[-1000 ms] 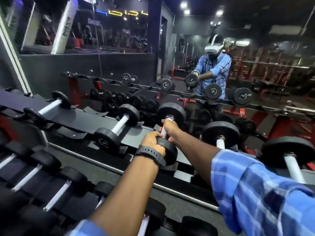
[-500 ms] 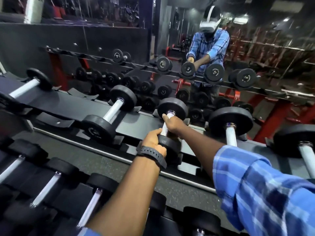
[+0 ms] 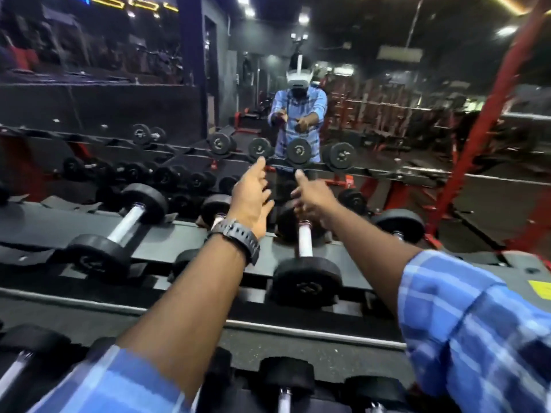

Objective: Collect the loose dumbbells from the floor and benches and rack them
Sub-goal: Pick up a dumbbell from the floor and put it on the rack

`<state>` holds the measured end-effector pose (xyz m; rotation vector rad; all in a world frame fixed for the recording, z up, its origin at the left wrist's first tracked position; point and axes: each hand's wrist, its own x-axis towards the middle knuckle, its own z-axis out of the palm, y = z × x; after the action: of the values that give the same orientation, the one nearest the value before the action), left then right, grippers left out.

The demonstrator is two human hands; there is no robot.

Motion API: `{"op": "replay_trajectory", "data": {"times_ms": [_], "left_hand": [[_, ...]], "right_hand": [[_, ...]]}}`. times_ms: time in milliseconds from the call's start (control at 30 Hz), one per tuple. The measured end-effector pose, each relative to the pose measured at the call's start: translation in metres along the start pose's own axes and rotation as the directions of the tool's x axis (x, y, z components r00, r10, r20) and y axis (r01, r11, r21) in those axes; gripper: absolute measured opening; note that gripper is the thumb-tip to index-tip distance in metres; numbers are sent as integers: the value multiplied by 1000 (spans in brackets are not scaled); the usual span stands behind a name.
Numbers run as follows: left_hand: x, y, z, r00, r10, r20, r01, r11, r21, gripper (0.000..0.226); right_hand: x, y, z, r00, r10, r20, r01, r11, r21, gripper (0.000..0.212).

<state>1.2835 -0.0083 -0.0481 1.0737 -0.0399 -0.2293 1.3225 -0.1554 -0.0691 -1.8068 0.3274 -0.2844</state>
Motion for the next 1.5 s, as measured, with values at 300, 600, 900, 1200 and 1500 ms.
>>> {"op": "replay_trajectory", "data": {"times_ms": [300, 600, 900, 1200, 1500], "left_hand": [[-86, -46, 65, 968, 241, 76, -243, 807, 538, 52], [-151, -14, 74, 925, 380, -4, -329, 806, 491, 61], [-216, 5, 67, 918, 377, 121, -390, 806, 445, 65], [-265, 29, 34, 934, 328, 141, -357, 858, 370, 70], [-237, -10, 32, 987, 154, 51, -162, 947, 278, 72]], "right_hand": [[-87, 15, -130, 948, -162, -274, 173, 985, 17, 67], [-180, -11, -199, 964, -237, -122, 243, 969, 37, 81], [-261, -35, -193, 941, -250, -226, 277, 956, 94, 90], [-319, -47, -154, 955, -212, -209, 232, 970, 77, 76], [-290, -31, -132, 968, -187, -165, 194, 981, 29, 71]]}}
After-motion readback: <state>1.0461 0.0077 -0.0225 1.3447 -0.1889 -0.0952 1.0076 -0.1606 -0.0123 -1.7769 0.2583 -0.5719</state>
